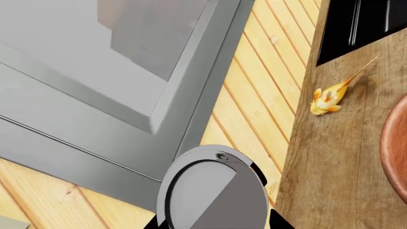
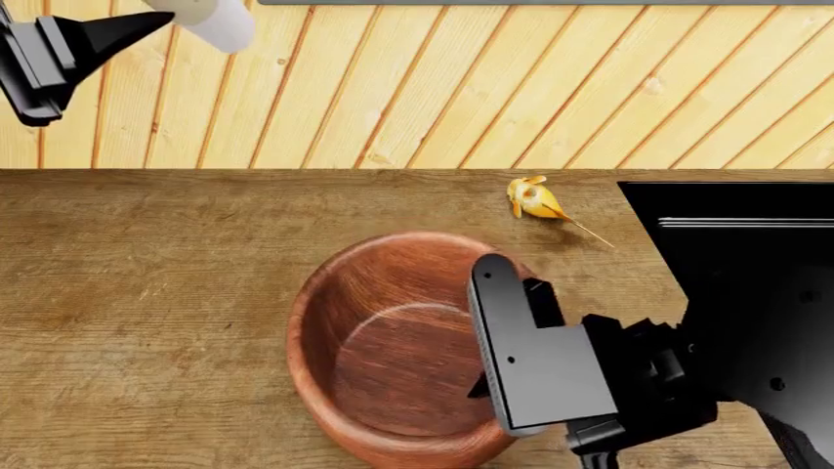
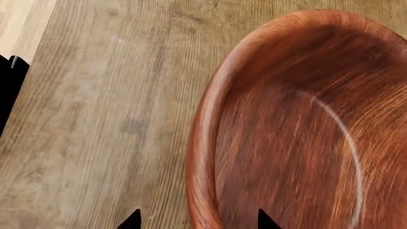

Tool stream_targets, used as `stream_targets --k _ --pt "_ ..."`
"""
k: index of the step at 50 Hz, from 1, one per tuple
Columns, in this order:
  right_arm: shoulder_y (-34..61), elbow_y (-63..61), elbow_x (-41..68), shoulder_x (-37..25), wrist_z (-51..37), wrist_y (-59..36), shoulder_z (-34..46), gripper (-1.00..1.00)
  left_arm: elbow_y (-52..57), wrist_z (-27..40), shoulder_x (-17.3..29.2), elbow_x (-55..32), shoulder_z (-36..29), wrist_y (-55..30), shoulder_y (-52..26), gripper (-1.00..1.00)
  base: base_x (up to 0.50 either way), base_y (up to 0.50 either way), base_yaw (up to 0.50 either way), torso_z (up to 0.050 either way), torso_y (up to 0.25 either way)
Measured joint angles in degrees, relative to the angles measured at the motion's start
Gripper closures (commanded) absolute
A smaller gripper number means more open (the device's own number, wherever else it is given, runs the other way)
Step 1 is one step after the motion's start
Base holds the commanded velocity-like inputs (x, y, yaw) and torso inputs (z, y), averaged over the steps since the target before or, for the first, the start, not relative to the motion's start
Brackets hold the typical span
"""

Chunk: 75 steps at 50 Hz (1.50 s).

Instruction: Pick the cup and bowl from the sink and place them on the counter for drying.

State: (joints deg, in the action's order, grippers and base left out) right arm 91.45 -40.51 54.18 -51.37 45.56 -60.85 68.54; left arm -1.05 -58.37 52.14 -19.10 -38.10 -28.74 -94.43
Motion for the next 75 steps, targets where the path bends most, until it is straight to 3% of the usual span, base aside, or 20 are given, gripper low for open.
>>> stream_targets --k 15,23,32,39,49,60,75 --pt "8.72 -2.31 4.77 -2.25 1.15 -3.73 -5.06 -1.0 1.03 0.65 0.64 -0.63 0.28 -0.06 1.33 1.0 0.0 0.0 0.0 0.0 0.0" --pt "11.96 -4.76 12.19 -6.05 -4.62 -2.16 -12.43 -1.0 6.68 1.96 4.6 -3.3 1.17 -1.73 5.31 1.0 0.0 0.0 0.0 0.0 0.0" --pt "5.63 -8.61 15.27 -12.45 -13.3 7.15 -17.35 -1.0 15.36 3.03 11.48 -6.79 1.61 -5.81 10.08 1.0 0.0 0.0 0.0 0.0 0.0" --pt "-2.7 -11.42 14.49 -18.62 -20.61 18.2 -19.17 -1.0 19.43 -0.31 13.7 -5.71 -0.23 -10.27 8.49 1.0 0.0 0.0 0.0 0.0 0.0" --pt "-16.26 -13.43 10.07 -24.56 -28.64 33.57 -17.03 -1.0 12.85 -10.22 7.14 1.09 -6.79 -16.9 -3.01 1.0 0.0 0.0 0.0 0.0 0.0" --pt "-22.81 -12.74 9.81 -26.61 -33.52 39.65 -15.46 -1.0 -2.68 -17.23 -2.42 6.39 -13.91 -20.48 -11.13 1.0 0.0 0.0 0.0 0.0 0.0" --pt "-24.48 -8.57 9.8 -25.2 -34.45 41.35 -15.33 -1.0 -6.37 -21.0 -4.25 7.57 -20.04 -25.99 -10.36 1.0 0.0 0.0 0.0 0.0 0.001"
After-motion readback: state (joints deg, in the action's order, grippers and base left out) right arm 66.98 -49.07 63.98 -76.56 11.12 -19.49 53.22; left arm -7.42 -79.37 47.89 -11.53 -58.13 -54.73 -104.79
